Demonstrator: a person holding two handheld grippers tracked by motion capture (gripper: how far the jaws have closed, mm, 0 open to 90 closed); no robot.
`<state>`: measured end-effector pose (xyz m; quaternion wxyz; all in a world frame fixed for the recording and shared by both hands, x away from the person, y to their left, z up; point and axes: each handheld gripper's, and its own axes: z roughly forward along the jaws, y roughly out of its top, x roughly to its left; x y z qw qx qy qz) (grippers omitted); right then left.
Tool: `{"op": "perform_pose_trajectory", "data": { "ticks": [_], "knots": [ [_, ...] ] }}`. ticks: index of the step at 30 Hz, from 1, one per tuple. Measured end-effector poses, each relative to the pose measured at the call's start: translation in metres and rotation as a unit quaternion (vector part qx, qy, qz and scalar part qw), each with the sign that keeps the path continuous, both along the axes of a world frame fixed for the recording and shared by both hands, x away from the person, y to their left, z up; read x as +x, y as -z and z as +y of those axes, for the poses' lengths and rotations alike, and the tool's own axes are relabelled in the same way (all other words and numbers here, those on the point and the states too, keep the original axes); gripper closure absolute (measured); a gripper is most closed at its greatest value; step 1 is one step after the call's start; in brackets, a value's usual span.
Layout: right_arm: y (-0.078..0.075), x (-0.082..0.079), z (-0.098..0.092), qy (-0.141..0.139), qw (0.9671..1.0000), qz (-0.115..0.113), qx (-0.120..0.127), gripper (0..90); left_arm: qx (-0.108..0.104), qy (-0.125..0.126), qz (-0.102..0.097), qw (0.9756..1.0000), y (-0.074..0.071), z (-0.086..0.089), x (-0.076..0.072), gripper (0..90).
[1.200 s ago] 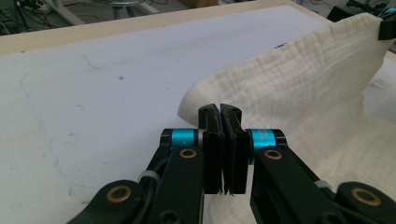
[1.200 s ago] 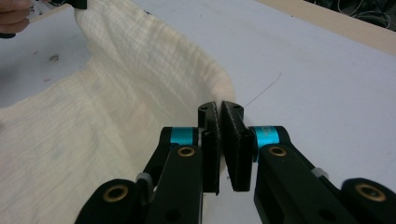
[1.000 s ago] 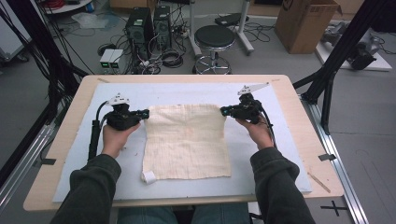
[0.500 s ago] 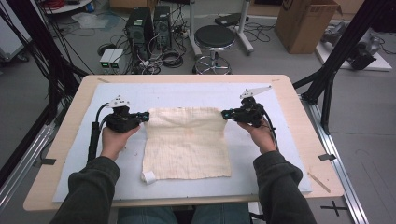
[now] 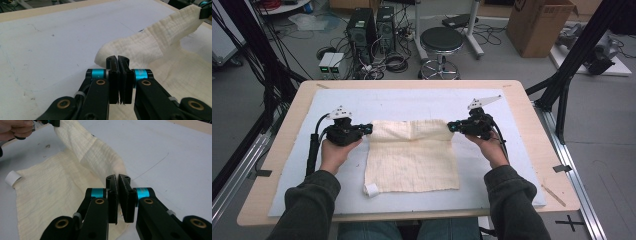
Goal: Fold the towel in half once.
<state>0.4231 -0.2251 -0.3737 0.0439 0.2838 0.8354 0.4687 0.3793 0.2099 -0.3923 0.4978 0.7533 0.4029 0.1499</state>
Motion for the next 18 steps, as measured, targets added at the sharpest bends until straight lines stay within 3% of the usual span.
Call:
{"op": "perform_pose_trajectory", "data": {
  "ticks": [3, 11, 18],
  "knots": [
    [-0.001, -0.002, -0.001, -0.002, 1.0, 0.0, -0.002, 85.6, 0.014, 0.002, -0.008, 0.9999, -0.003, 0.0, -0.004, 87.2],
    [-0.008, -0.012, -0.002, -0.016, 0.9998, -0.008, -0.005, 85.7, 0.014, 0.013, -0.018, 0.9997, -0.006, 0.001, -0.014, 87.2],
    [-0.009, -0.018, 0.0, -0.025, 0.9996, -0.01, -0.011, 85.7, 0.016, 0.015, -0.01, 0.9997, 0.001, 0.008, -0.022, 87.2]
  ]
}}
